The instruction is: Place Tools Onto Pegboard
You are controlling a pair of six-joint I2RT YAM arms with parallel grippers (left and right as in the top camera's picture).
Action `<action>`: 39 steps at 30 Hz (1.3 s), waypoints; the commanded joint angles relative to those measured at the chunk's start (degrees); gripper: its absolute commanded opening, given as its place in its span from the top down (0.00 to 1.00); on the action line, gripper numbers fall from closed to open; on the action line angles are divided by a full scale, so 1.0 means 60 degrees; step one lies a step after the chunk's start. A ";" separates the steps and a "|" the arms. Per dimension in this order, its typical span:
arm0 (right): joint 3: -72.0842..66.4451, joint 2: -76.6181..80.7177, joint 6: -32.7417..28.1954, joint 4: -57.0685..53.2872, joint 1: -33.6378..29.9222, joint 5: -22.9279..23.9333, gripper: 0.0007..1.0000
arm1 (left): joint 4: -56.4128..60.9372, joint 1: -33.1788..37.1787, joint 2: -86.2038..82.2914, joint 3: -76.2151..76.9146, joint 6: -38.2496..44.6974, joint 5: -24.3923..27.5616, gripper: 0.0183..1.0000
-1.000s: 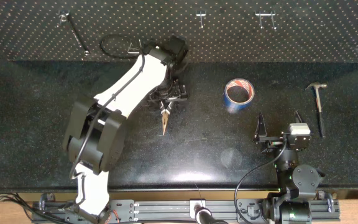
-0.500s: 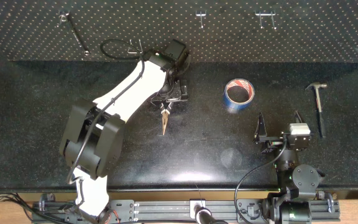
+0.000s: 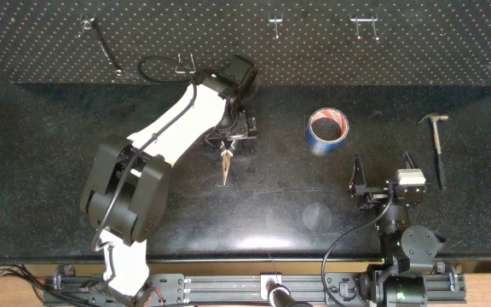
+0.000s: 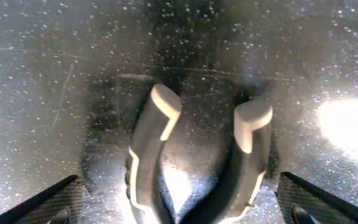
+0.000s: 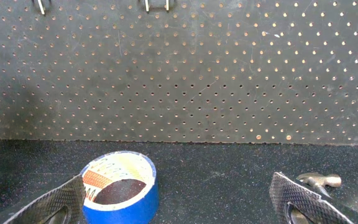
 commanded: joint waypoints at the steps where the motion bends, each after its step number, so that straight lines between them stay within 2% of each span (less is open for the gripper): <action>1: -0.0040 -0.0066 -0.0033 -0.0018 0.0015 -0.0055 0.02 | -0.0033 0.0211 0.0270 -0.0055 0.0127 0.0106 0.01; 3: -0.0040 -0.0066 -0.0033 -0.0018 0.0015 -0.0058 0.02 | -0.0018 0.0204 0.0321 -0.0055 0.0561 0.0346 0.01; 12: -0.0040 -0.0066 -0.0033 -0.0018 0.0015 -0.0058 0.03 | 0.0018 0.0193 0.0568 -0.0055 0.0561 0.0426 0.00; 13: -0.0040 -0.0066 -0.0033 -0.0018 0.0015 -0.0055 0.02 | 0.0022 0.0189 0.0565 -0.0055 0.0561 0.0426 0.06; 14: -0.0040 -0.0066 -0.0033 -0.0018 0.0015 -0.0058 0.02 | 0.0022 0.0189 0.0565 -0.0055 0.0561 0.0430 0.19; 16: -0.0040 -0.0066 -0.0033 -0.0018 0.0015 -0.0058 0.02 | 0.0025 0.0189 0.0568 -0.0055 0.0561 0.0430 0.24; 19: -0.0040 -0.0066 -0.0033 -0.0018 0.0015 -0.0058 0.02 | 0.0087 0.0193 0.0565 -0.0055 0.0561 0.0430 0.37; 21: -0.0040 -0.0066 -0.0033 -0.0018 0.0015 -0.0055 0.02 | 0.0091 0.0193 0.0565 -0.0055 0.0561 0.0426 0.37; 23: -0.0040 -0.0066 -0.0033 -0.0018 0.0015 -0.0058 0.02 | 0.0095 0.0193 0.0568 -0.0055 0.0561 0.0426 0.48; 24: -0.0040 -0.0066 -0.0033 -0.0018 0.0015 -0.0058 0.02 | 0.0095 0.0193 0.0568 -0.0055 0.0561 0.0426 0.58; 27: -0.0040 -0.0066 -0.0033 -0.0018 0.0015 -0.0058 0.02 | 0.0095 0.0193 0.0565 -0.0055 0.0561 0.0426 0.69; 28: -0.0040 -0.0066 -0.0033 -0.0018 0.0015 -0.0058 0.02 | 0.0095 0.0193 0.0568 -0.0055 0.0557 0.0426 0.86; 30: -0.0040 -0.0066 -0.0033 -0.0018 0.0015 -0.0058 0.02 | 0.0095 0.0193 0.0565 -0.0055 0.0557 0.0423 0.95; 31: -0.0040 -0.0066 -0.0033 -0.0018 0.0015 -0.0058 0.02 | 0.0095 0.0193 0.0568 -0.0055 0.0557 0.0423 0.99; 35: -0.0040 -0.0066 -0.0033 -0.0018 0.0015 -0.0058 0.02 | 0.0084 0.0193 -0.0102 -0.0047 0.0557 0.0310 0.99; 39: -0.0040 -0.0066 -0.0033 -0.0018 0.0015 -0.0058 0.02 | -0.0539 -0.0106 -0.3330 -0.0051 0.0550 -0.0783 0.99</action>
